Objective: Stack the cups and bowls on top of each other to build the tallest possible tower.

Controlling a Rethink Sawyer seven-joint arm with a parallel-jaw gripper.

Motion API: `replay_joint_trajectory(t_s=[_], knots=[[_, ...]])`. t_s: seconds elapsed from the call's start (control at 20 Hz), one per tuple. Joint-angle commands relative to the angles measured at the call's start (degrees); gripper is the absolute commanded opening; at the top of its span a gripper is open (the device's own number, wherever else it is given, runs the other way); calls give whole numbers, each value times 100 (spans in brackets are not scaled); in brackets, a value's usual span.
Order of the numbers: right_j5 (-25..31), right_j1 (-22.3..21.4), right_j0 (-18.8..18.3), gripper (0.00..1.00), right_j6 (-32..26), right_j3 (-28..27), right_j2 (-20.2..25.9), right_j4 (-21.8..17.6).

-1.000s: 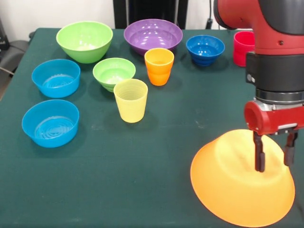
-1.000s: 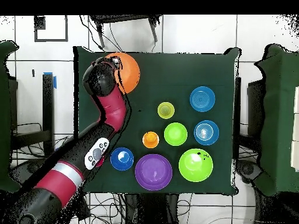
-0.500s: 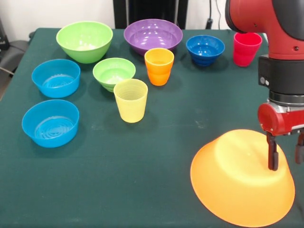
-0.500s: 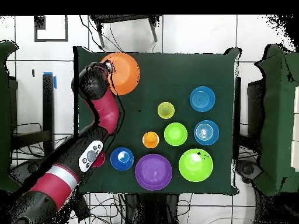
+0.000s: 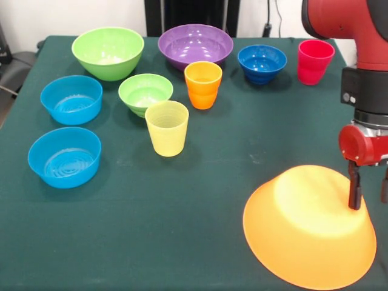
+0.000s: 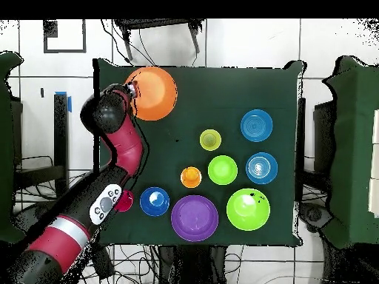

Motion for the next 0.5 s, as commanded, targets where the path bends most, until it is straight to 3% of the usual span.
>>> replay_joint_trajectory(t_s=[0.05, 0.25, 0.4, 0.5], knots=[[-182, 163, 82, 100, 1094, 507, 1045, -179], [-71, 42, 79, 100, 1243, 608, 1165, -379], [13, -155, -12, 100, 1887, 727, 1325, -1018], [-69, -187, -12, 100, 2098, 730, 1387, -1106]])
